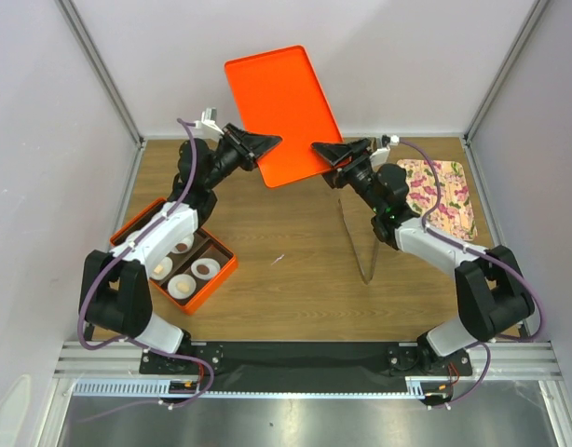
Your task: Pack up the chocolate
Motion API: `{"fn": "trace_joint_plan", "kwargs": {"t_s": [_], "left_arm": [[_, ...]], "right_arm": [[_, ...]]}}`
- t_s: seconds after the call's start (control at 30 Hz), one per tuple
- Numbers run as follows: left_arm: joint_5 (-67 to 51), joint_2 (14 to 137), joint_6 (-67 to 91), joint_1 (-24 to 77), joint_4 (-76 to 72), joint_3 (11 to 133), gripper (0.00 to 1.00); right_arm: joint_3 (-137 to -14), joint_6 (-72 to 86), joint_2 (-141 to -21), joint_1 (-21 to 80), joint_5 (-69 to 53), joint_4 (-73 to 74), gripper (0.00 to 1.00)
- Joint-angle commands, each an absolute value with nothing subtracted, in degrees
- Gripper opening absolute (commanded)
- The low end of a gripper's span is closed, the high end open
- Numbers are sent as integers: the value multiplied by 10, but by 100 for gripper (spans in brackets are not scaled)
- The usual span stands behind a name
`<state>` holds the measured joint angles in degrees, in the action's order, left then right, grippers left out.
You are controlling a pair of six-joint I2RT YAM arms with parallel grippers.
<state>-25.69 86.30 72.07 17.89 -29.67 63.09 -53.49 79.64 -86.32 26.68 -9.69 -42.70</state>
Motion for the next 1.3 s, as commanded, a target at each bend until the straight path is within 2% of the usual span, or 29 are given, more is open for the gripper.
{"fn": "trace_joint_plan", "kwargs": {"t_s": [0.0, 0.1, 0.17, 0.2, 0.23, 0.3, 0.33, 0.43, 0.53, 0.57, 0.67, 0.83, 0.9, 1.0, 1.27], "left_arm": [[-245, 844, 751, 179, -388, 634, 4], [-250, 849, 746, 180, -387, 636, 7], [-260, 855, 738, 180, -373, 643, 12], [-271, 855, 731, 180, -359, 645, 20], [-272, 849, 720, 179, -334, 648, 39], [-269, 830, 676, 178, -252, 642, 56], [-259, 819, 661, 176, -216, 634, 74], [-215, 761, 593, 152, -39, 635, 89], [-176, 707, 540, 113, 145, 647, 91], [-152, 695, 518, 102, 181, 653, 91], [-126, 644, 484, 63, 258, 664, 91], [-197, 613, 487, 35, 246, 723, 93], [-274, 618, 526, 33, 191, 739, 93], [-329, 629, 598, 34, 106, 730, 94], [-319, 649, 614, 39, 127, 692, 96]], "right_arm": [[-543, 805, -875, 273, -91, -504, 62], [-548, 798, -881, 285, -84, -528, 48], [-550, 787, -883, 289, -83, -558, 35], [-553, 780, -885, 291, -90, -565, 28], [-557, 773, -888, 290, -96, -572, 16], [-582, 727, -887, 284, -112, -563, 0], [-591, 705, -884, 281, -127, -546, 0], [-640, 566, -862, 279, -144, -437, 0], [-718, 378, -855, 297, -130, -282, 0], [-736, 334, -859, 306, -113, -205, 0], [-787, 162, -867, 355, -14, -107, 0], [-771, -69, -859, 449, 120, -108, 0], [-759, -128, -855, 499, 186, -139, 0], [-744, -203, -856, 547, 247, -172, 0], [-731, -314, -884, 627, 336, -249, 0]]}}
